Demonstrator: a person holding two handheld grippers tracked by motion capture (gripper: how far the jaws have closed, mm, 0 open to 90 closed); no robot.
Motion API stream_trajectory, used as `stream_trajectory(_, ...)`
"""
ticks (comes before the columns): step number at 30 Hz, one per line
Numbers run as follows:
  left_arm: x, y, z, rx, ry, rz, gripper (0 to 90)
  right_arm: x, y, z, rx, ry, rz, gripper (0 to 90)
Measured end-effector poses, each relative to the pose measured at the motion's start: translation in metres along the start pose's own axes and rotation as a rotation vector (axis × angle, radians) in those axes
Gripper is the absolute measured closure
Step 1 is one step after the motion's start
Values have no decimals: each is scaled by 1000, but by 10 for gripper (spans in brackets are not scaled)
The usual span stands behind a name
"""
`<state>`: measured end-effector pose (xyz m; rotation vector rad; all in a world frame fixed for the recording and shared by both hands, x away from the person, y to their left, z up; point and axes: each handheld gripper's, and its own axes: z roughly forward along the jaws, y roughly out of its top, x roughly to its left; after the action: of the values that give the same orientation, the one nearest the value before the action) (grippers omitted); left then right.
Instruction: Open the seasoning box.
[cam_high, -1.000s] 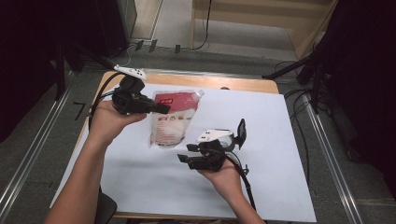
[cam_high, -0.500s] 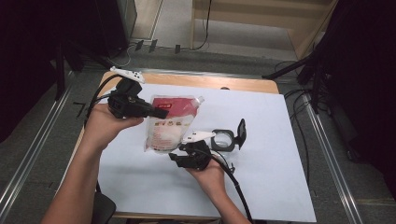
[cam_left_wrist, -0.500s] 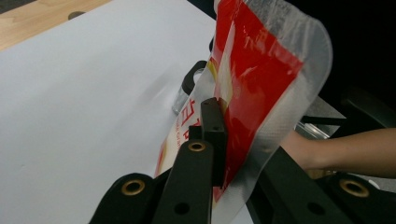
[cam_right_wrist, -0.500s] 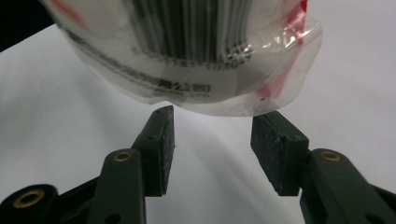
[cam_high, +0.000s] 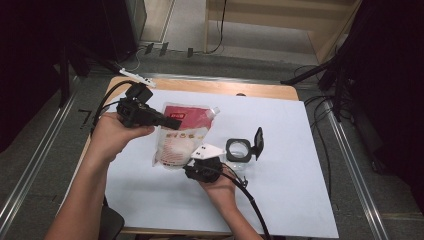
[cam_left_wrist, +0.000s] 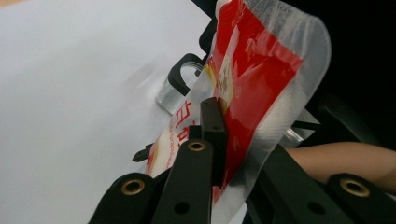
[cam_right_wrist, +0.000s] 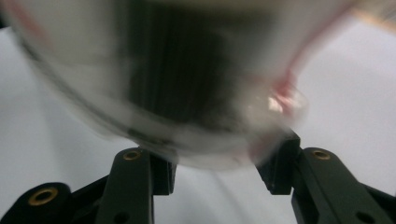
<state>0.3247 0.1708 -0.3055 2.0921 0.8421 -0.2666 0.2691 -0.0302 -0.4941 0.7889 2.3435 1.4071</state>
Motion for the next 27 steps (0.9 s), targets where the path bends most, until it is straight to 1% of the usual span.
stream_trajectory(1,1,0,1,-8,-7,-6,900,4,1,-1,-4,-8,-18,545)
stream_trajectory(3,2,0,3,-19,9,0,900,12,2,-2,-8,-8,-65,546)
stream_trajectory(4,2,0,4,-28,19,10,900,16,2,-2,-5,-7,-67,545)
stream_trajectory(5,2,0,5,-31,32,16,900,18,3,-2,-1,5,-66,545)
stream_trajectory(6,2,0,6,-37,44,36,900,20,3,-2,0,19,-52,545)
stream_trajectory(7,2,0,6,-42,50,46,900,21,4,-2,-6,28,-46,546)
stream_trajectory(8,2,0,7,-46,37,49,899,21,4,-2,-8,33,-34,547)
stream_trajectory(10,1,-1,9,-51,54,97,893,22,4,-2,-17,62,-11,549)
stream_trajectory(12,1,-1,11,-65,46,125,882,21,5,-4,-18,84,18,550)
stream_trajectory(13,2,-1,12,-67,39,131,873,21,6,-5,-22,95,26,550)
stream_trajectory(15,2,-2,16,-74,41,154,853,20,6,-7,-21,116,43,551)
stream_trajectory(17,4,-3,20,-74,43,165,850,18,6,-8,-19,124,51,552)
stream_trajectory(18,5,-3,22,-72,32,167,847,17,6,-9,-11,127,58,552)
stream_trajectory(19,6,-3,25,-71,35,168,841,17,6,-9,-7,121,54,553)
stream_trajectory(20,7,-4,28,-71,32,159,833,17,5,-10,-4,125,55,553)
stream_trajectory(21,9,-4,32,-66,27,162,830,17,5,-10,-2,130,52,553)
stream_trajectory(22,9,-5,35,-63,28,167,829,17,5,-11,2,132,57,554)
stream_trajectory(23,10,-5,37,-64,28,168,826,17,6,-11,4,145,68,554)
stream_trajectory(25,11,-5,41,-68,25,147,821,15,5,-11,5,151,86,554)
stream_trajectory(27,12,-5,44,-73,28,138,811,14,3,-11,5,156,95,553)
